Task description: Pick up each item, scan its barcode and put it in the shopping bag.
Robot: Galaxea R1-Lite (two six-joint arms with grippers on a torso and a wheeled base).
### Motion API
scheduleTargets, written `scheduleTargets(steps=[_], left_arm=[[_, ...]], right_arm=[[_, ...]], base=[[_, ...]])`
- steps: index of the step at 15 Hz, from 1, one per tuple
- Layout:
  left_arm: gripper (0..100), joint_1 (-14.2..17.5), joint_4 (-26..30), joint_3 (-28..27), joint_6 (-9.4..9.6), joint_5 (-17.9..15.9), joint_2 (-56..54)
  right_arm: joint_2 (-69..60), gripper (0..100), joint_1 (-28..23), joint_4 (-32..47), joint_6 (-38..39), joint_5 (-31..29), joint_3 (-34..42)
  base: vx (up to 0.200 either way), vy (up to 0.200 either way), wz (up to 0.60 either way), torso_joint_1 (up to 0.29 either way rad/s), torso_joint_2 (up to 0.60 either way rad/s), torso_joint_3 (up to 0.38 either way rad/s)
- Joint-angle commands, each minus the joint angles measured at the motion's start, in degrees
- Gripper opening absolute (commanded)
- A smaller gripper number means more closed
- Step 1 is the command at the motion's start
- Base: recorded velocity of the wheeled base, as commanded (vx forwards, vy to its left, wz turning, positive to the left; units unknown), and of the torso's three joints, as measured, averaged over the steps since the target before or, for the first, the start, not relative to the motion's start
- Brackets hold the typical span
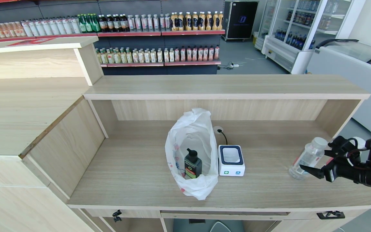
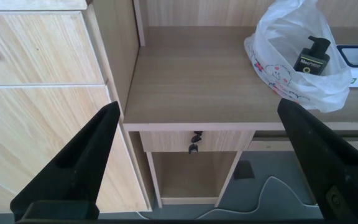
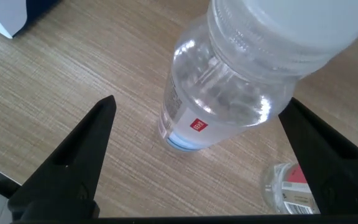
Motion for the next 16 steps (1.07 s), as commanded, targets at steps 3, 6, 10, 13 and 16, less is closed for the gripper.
scheduleTargets(steps=[3,6,10,13,16], left_arm=[[100,0.00,0.00,0.00,0.00,0.00,0.06],[100,0.00,0.00,0.00,0.00,0.00,0.06],[100,0.00,0.00,0.00,0.00,0.00,0.06],[100,0.00,0.00,0.00,0.00,0.00,0.06],[100,0.00,0.00,0.00,0.00,0.00,0.06]], right_arm=[[3.33,100,1.41,-1.78,0.07,0.03,-1.09],[4.39,100,2.64,-2.75,0.15,0.03,-1.09],[5.88,100,4.22,-4.60,0.24,-0.14,-1.44],[5.79,100,4.40,-4.68,0.33,-0.06,-1.52],[5.53,0,4.22,-5.56,0.42,0.03,-1.70]], base=[[0.000,0.000,0.00,0.000,0.00,0.000],[0.000,0.000,0.00,0.000,0.00,0.000],[0.000,0.000,0.00,0.000,0.00,0.000],[0.000,0.000,0.00,0.000,0.00,0.000],[0.000,0.000,0.00,0.000,0.00,0.000]])
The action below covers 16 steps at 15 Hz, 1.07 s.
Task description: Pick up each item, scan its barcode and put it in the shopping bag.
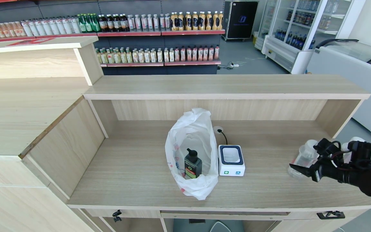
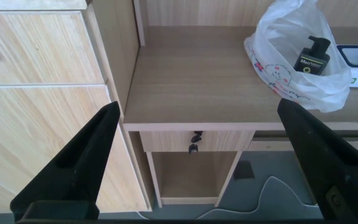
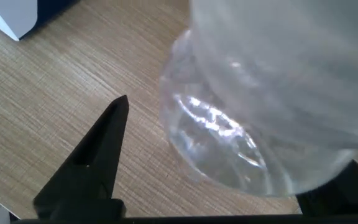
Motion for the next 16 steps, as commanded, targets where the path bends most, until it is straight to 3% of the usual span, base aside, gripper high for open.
scheduleTargets(steps=[1,6,8,11,13,15,16], left_arm=[[100,0.00,0.00,0.00,0.00,0.00,0.06],[100,0.00,0.00,0.00,0.00,0.00,0.06],[100,0.00,0.00,0.00,0.00,0.00,0.06],[100,0.00,0.00,0.00,0.00,0.00,0.06],[100,0.00,0.00,0.00,0.00,0.00,0.06],[100,0.00,0.00,0.00,0.00,0.00,0.06],[100,0.00,0.00,0.00,0.00,0.00,0.06]], right_arm=[[-0.15,0,-0.29,0.05,0.59,-0.02,-0.31],[-0.59,0,-0.29,-2.06,5.78,-0.28,-0.39],[-2.88,0,-0.29,-1.54,7.27,-3.54,1.19],[-8.85,0,0.06,-0.66,15.36,-3.54,5.32],[-22.30,0,3.57,9.80,31.88,-2.22,3.91],[-34.78,0,9.73,21.49,48.05,-1.60,-2.24],[-38.91,0,11.84,25.09,50.43,-1.16,-4.26]], base=[[0.000,0.000,0.00,0.000,0.00,0.000],[0.000,0.000,0.00,0.000,0.00,0.000],[0.000,0.000,0.00,0.000,0.00,0.000],[0.000,0.000,0.00,0.000,0.00,0.000],[0.000,0.000,0.00,0.000,0.00,0.000],[0.000,0.000,0.00,0.000,0.00,0.000],[0.000,0.000,0.00,0.000,0.00,0.000]])
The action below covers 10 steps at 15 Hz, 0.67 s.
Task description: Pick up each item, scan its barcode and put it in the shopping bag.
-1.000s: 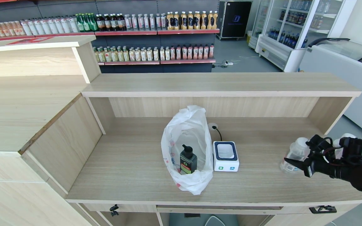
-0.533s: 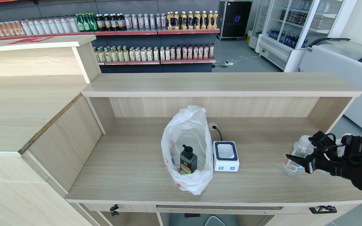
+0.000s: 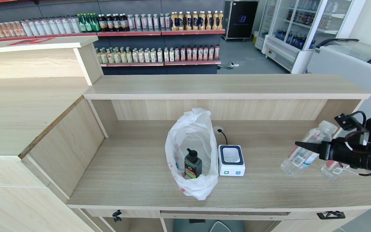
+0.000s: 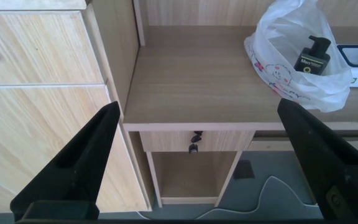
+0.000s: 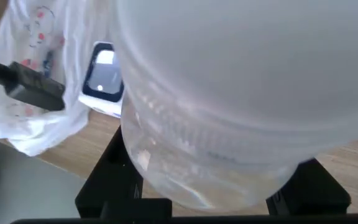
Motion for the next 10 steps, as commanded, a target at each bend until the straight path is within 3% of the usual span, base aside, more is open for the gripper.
scheduleTargets(steps=[1,4,8,10], left_arm=[[100,0.00,0.00,0.00,0.00,-0.02,0.06],[100,0.00,0.00,0.00,0.00,-0.02,0.06],[100,0.00,0.00,0.00,0.00,-0.02,0.06],[100,0.00,0.00,0.00,0.00,-0.02,0.06]], right_arm=[[-19.68,0,7.82,12.11,10.84,3.22,-7.07],[-28.82,0,12.39,21.60,10.92,6.21,-8.65],[-43.05,0,21.09,43.39,11.36,6.03,-13.40],[-48.24,0,23.38,50.34,11.80,5.94,-14.89]], base=[[0.000,0.000,0.00,0.000,0.00,0.000],[0.000,0.000,0.00,0.000,0.00,0.000],[0.000,0.000,0.00,0.000,0.00,0.000],[0.000,0.000,0.00,0.000,0.00,0.000]])
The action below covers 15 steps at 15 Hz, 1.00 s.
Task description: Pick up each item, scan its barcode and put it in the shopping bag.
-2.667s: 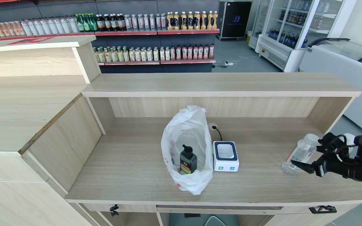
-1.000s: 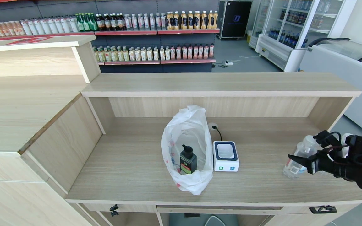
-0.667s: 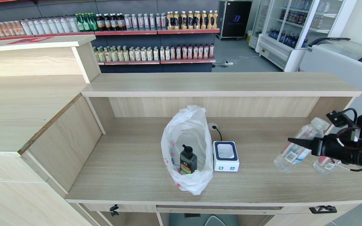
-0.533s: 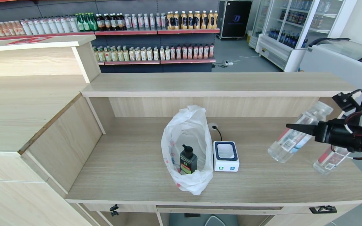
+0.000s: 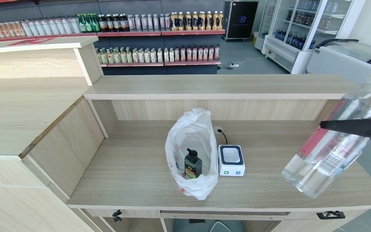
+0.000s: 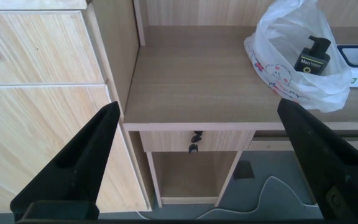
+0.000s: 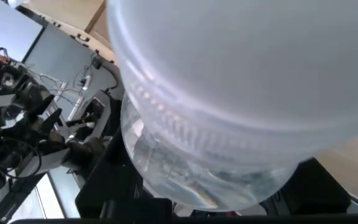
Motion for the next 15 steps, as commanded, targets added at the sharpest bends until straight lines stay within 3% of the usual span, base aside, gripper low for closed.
scheduleTargets(steps=[1,5,15], left_arm=[[100,0.00,0.00,0.00,0.00,-0.02,0.06],[100,0.00,0.00,0.00,0.00,-0.02,0.06],[100,0.00,0.00,0.00,0.00,-0.02,0.06]], right_arm=[[-9.61,0,3.52,5.92,0.37,-0.13,-3.24],[-11.19,0,5.89,14.53,4.85,-0.31,-11.94],[-17.43,0,7.21,22.53,5.03,-0.31,-12.12]], base=[[0.000,0.000,0.00,0.000,0.00,0.000],[0.000,0.000,0.00,0.000,0.00,0.000],[0.000,0.000,0.00,0.000,0.00,0.000]])
